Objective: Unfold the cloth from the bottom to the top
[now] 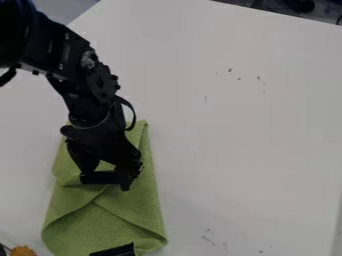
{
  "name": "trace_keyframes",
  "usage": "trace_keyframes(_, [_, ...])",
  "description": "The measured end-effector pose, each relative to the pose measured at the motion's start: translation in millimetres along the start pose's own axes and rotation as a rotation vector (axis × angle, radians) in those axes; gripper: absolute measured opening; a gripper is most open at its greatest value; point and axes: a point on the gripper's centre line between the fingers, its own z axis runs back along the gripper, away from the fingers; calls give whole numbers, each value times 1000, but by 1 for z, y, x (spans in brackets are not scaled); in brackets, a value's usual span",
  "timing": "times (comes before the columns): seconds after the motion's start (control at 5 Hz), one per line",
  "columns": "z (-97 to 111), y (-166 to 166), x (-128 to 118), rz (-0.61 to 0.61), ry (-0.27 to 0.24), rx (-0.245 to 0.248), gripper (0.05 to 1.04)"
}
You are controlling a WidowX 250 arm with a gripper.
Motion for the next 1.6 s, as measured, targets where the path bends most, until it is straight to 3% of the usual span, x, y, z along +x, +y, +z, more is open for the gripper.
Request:
trace_keyframes(0.4, [-11,6,0,-12,10,-27,1000])
trace_keyframes(1.0, [-13,9,20,-96,8,-24,982])
trace_keyframes(1.2, [-18,9,12,-48,-5,-31,886])
trace_keyframes(1.6, [-19,9,8,-43,-11,-30,328])
